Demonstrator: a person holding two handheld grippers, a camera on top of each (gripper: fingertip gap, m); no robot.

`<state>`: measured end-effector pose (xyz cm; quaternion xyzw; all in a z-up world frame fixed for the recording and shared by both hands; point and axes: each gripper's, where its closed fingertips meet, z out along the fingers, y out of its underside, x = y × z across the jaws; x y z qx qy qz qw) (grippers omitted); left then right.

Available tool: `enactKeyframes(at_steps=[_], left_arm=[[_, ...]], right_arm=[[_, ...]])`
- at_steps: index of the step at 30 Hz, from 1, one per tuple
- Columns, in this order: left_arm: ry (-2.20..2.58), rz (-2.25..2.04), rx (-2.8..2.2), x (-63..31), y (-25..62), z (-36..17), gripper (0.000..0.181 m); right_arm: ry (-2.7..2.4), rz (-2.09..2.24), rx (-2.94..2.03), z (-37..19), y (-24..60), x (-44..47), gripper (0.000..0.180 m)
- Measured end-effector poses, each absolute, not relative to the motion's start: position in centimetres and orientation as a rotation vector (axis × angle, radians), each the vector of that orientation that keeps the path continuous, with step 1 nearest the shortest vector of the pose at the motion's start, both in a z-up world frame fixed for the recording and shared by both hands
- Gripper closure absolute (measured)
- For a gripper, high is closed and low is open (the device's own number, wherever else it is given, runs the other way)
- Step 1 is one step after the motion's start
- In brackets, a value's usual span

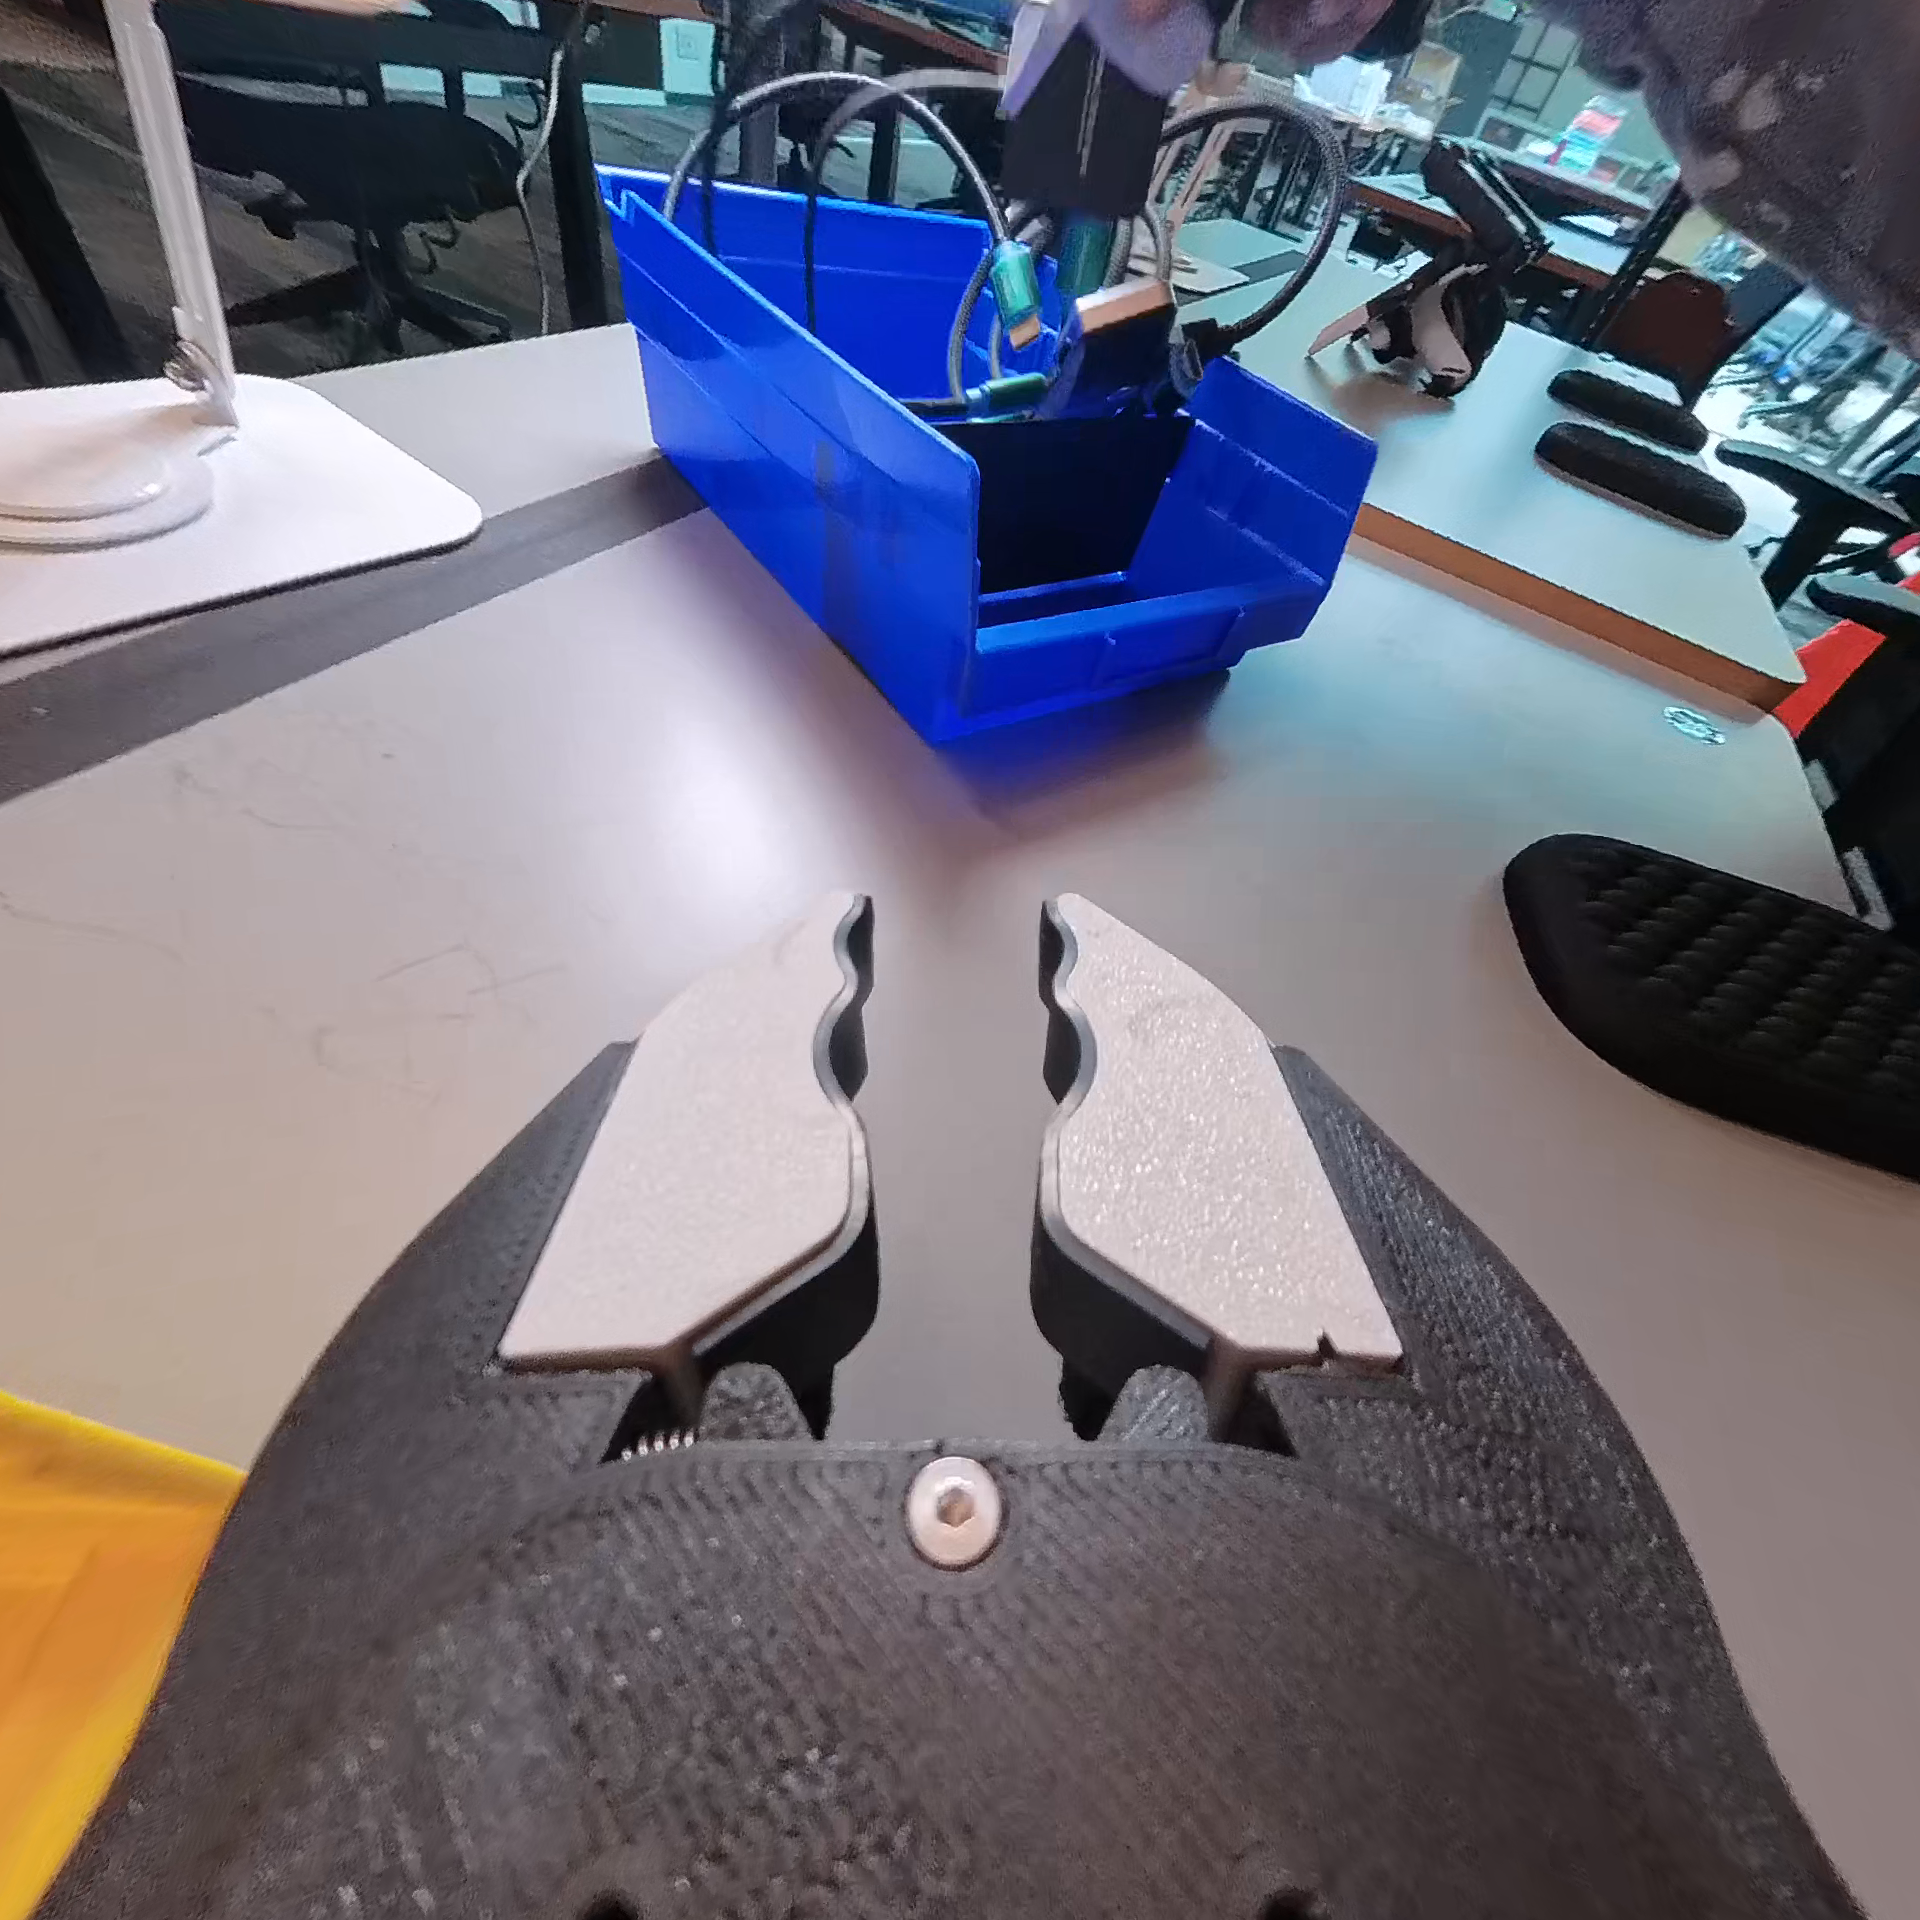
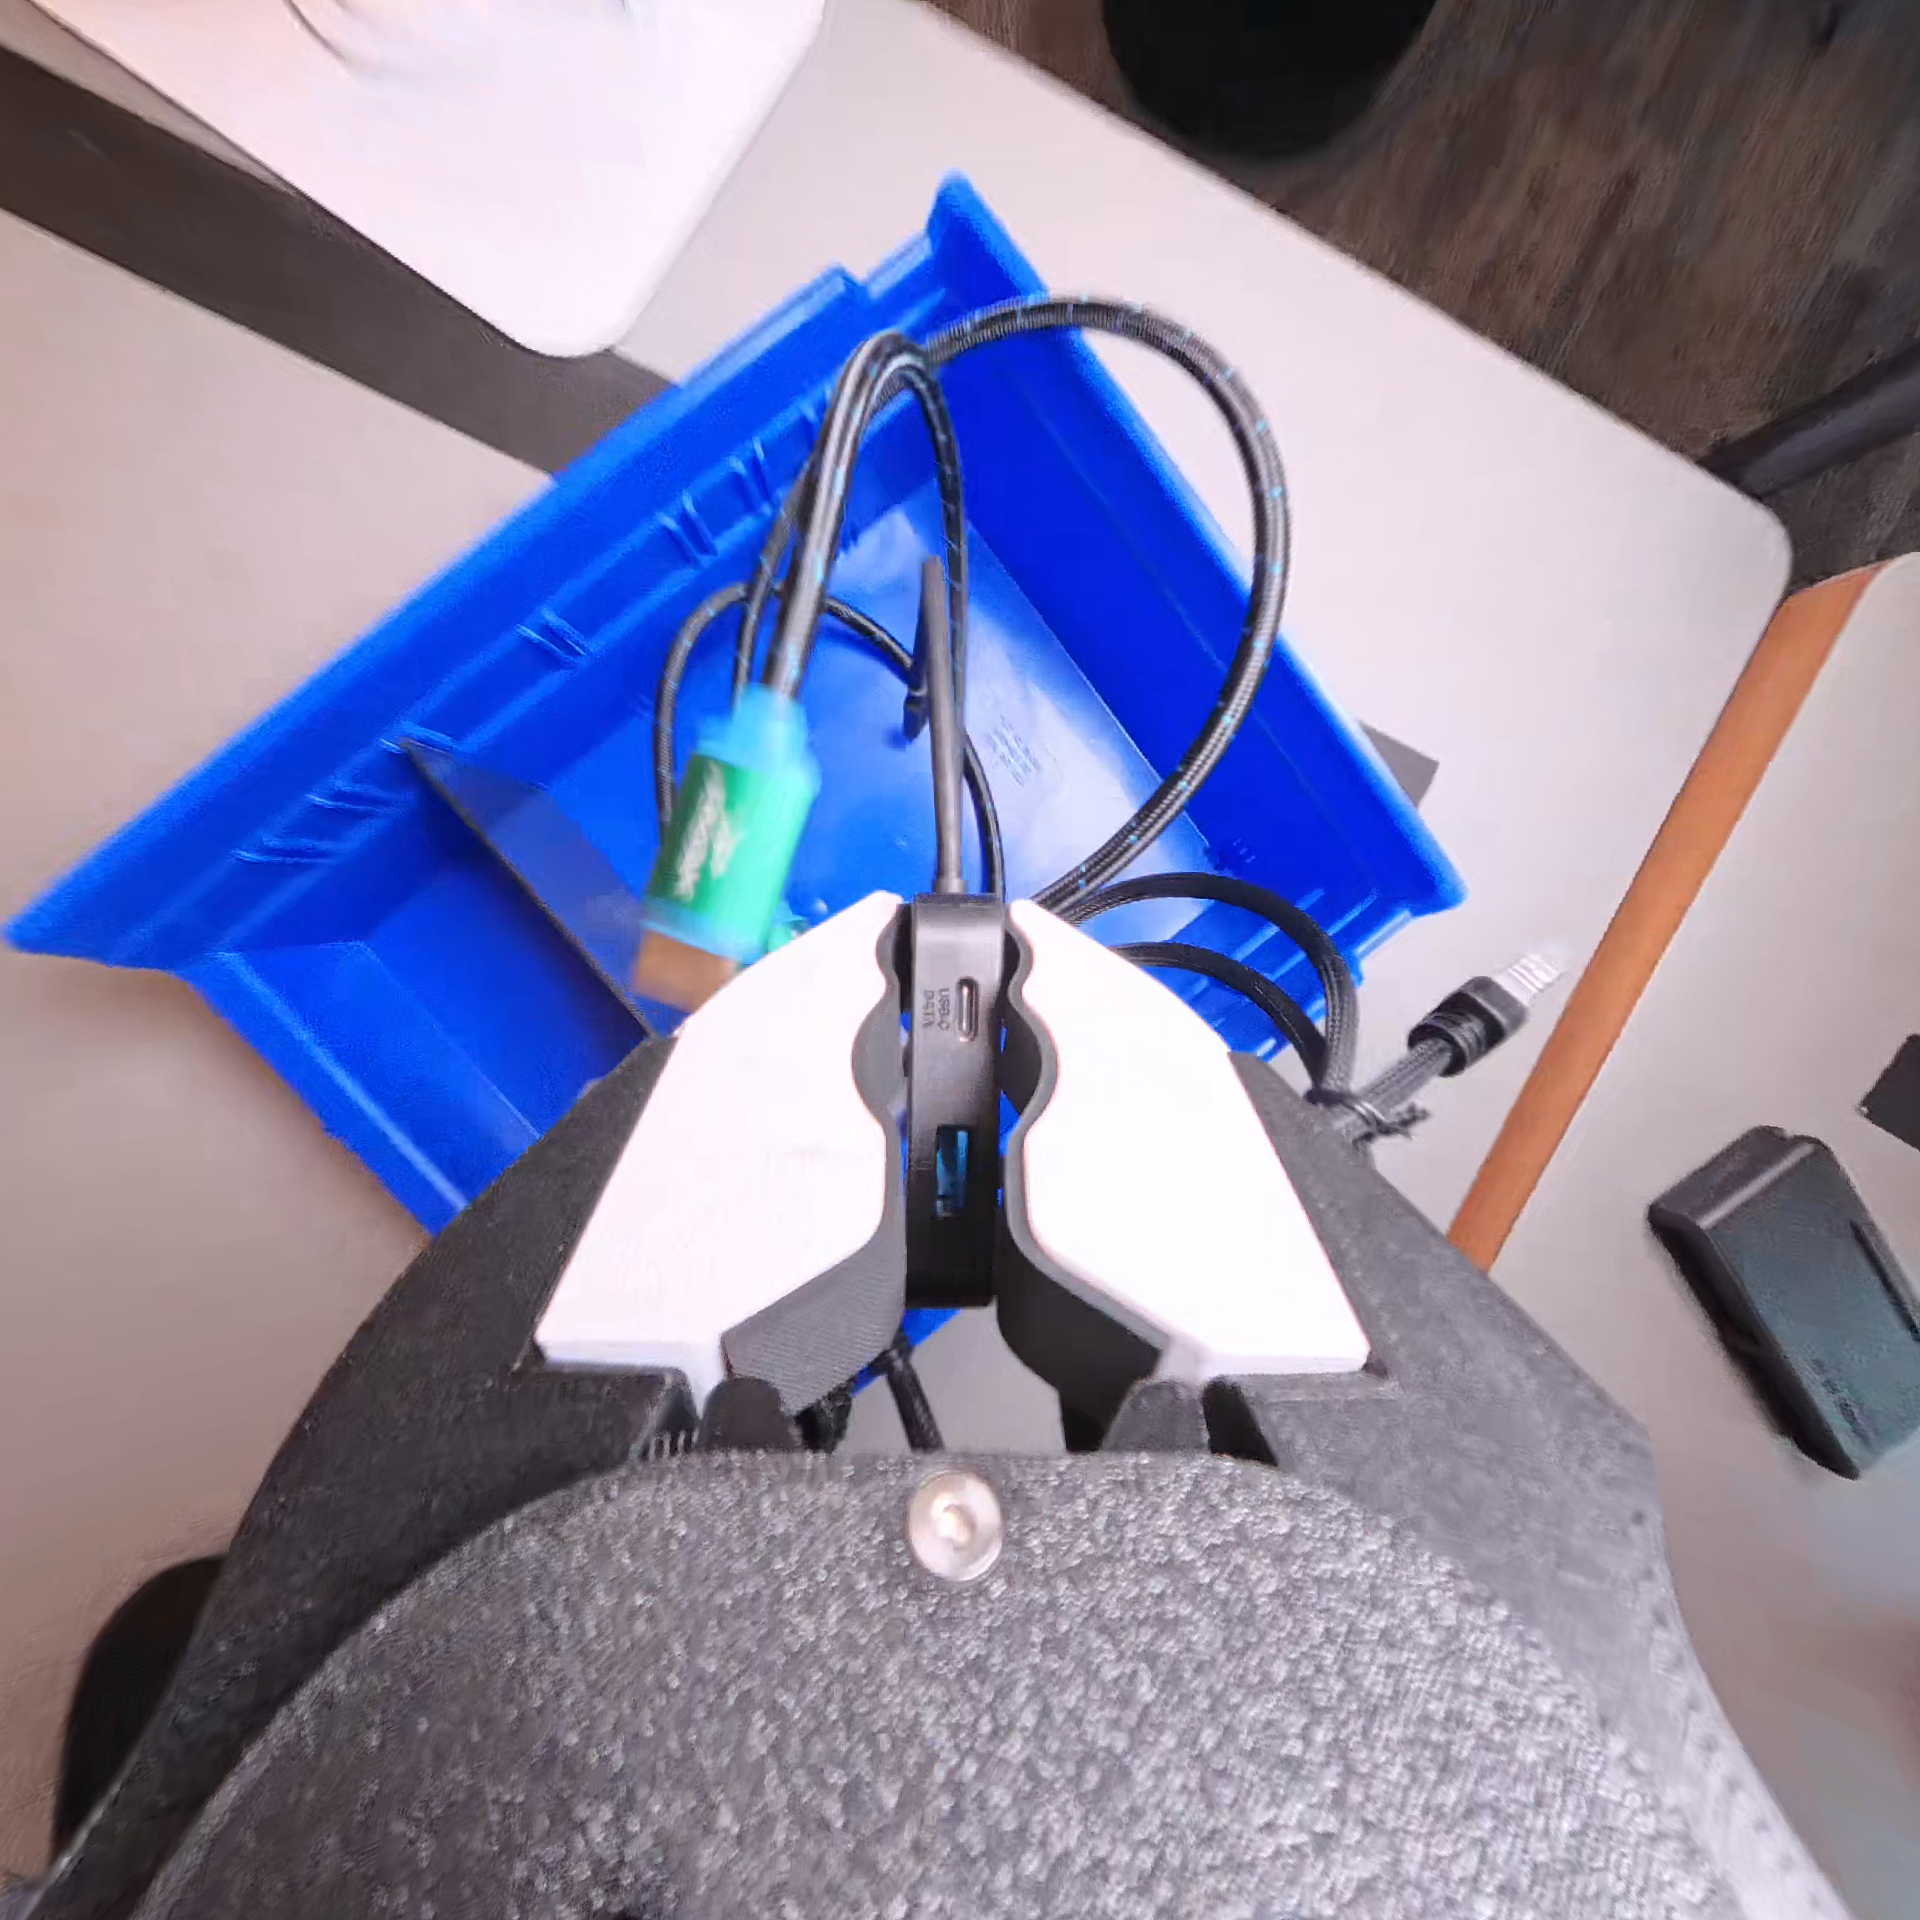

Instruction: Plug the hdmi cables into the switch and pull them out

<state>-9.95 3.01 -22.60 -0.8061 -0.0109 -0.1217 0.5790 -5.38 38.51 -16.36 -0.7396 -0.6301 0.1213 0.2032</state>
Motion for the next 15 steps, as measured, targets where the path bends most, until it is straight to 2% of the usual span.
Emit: enactKeyframes(at_steps=[4,7,11,15], left_arm=[[-0.025,-0.226,-1.882,-10.7,2.6,-22.4,0.150],[-0.032,-0.240,-1.888,-11.0,2.6,-22.6,0.150],[-0.032,-0.232,-1.895,-11.2,2.6,-22.7,0.149],[-0.037,-0.214,-1.906,-11.4,2.5,-22.6,0.148]], right_arm=[[-1.849,0.228,-1.990,-17.1,38.3,-6.1,0.162],[-1.899,0.203,-1.939,-15.4,38.0,-5.3,0.150],[-1.830,0.326,-1.793,-10.1,37.2,-4.3,0.145],[-1.764,0.632,-1.469,-3.9,30.5,-3.7,0.146]])
